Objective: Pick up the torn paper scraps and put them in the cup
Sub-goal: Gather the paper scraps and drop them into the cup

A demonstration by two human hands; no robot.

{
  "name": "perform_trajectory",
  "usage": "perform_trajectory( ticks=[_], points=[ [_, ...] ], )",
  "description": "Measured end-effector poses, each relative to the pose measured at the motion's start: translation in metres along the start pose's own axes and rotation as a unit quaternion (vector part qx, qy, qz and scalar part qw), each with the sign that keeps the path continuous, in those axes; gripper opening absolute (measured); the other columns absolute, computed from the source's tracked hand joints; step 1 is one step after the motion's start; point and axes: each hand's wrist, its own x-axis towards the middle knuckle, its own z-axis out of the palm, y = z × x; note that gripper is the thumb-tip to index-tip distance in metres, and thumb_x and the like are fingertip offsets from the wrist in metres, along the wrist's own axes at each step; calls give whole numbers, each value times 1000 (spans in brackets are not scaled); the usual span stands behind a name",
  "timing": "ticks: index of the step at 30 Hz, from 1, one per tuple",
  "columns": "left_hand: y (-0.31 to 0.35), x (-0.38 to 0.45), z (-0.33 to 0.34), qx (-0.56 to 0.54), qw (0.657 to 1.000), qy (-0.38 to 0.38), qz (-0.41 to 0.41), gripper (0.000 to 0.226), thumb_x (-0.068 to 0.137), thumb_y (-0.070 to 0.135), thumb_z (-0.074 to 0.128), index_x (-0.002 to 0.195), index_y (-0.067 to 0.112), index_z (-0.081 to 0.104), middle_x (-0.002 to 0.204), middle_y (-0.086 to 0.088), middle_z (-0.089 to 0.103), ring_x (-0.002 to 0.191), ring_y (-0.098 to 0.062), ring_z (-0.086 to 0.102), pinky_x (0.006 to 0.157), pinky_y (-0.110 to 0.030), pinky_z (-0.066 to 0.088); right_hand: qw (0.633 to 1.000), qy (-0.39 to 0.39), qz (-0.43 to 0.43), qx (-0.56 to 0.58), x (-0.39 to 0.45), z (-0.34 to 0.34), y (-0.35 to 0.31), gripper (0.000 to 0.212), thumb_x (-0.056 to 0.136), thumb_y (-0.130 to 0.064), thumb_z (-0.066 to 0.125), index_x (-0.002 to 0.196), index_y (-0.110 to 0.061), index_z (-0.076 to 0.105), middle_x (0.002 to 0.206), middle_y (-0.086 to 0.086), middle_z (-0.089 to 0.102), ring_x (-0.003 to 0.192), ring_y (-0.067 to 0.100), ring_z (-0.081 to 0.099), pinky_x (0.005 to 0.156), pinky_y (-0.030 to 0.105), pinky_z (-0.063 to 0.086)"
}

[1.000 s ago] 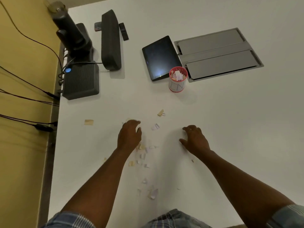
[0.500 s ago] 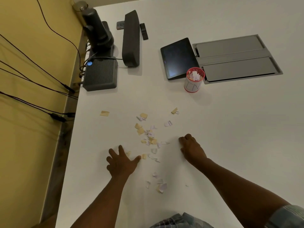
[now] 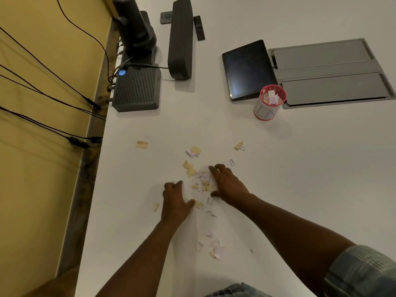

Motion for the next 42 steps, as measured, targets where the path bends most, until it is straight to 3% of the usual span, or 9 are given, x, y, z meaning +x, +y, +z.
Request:
perform_trajectory(
  ticks=[4,8,13,18,22,27,33,38,42],
  points=[
    [7,32,-14,17,997,49,51,66,83,29,67,139,15,37,131,-9,36,122,-26,40,94,-35,46,996,-36,-51,-57,18,-4,-11,96,76,-32,76,149,-20,15,153,8,18,133,29,27,95,44,49],
    [14,76,-37,35,992,118,37,60,85,22,60,139,16,37,139,-14,32,125,-34,34,97,-45,45,981,-44,-128,-141,22,-2,-15,70,88,-30,63,146,-22,26,152,11,20,131,31,29,90,43,50],
    [0,133,-66,47,993,100,-36,71,84,35,62,145,23,28,156,-16,6,141,-38,11,112,-50,27,969,-7,-184,-162,18,4,-14,33,96,-18,48,128,-11,46,130,15,43,109,29,45,66,39,53],
    [-24,161,-84,76,993,68,-57,67,84,40,61,142,22,33,154,-19,10,139,-40,17,112,-50,27,968,13,-195,-158,11,3,-4,23,95,-14,51,116,-6,54,109,16,52,95,29,51,54,34,41],
    [-17,154,-74,61,994,89,8,50,85,26,63,127,4,51,140,-24,35,132,-39,29,107,-45,31,979,19,-150,-140,11,-3,0,20,96,-15,47,113,-6,53,106,14,50,92,28,51,59,36,45],
    [14,124,-48,42,987,93,123,45,88,33,59,124,7,54,124,-18,50,118,-36,42,94,-45,45,989,28,-96,-112,14,-8,2,16,96,-9,42,106,-5,54,101,13,52,89,28,53,65,39,50],
    [41,97,-23,209,950,-4,234,68,83,61,46,143,31,30,132,-4,43,116,-27,43,87,-41,47,995,101,-14,-4,18,-21,19,18,88,-2,50,97,-8,65,97,11,61,82,30,61,68,37,52],
    [42,83,-11,247,941,-61,224,57,88,35,54,140,22,35,143,-7,32,122,-30,36,84,-44,48,972,204,87,75,33,-50,47,19,87,-3,54,100,-7,67,99,14,64,87,32,61,73,32,46],
    [40,68,-6,231,946,-60,218,50,91,22,53,138,18,37,139,-9,33,117,-29,37,76,-41,52,978,161,125,45,45,-61,69,23,88,-8,55,110,-6,62,107,16,58,96,34,58,75,34,47]
  ],
)
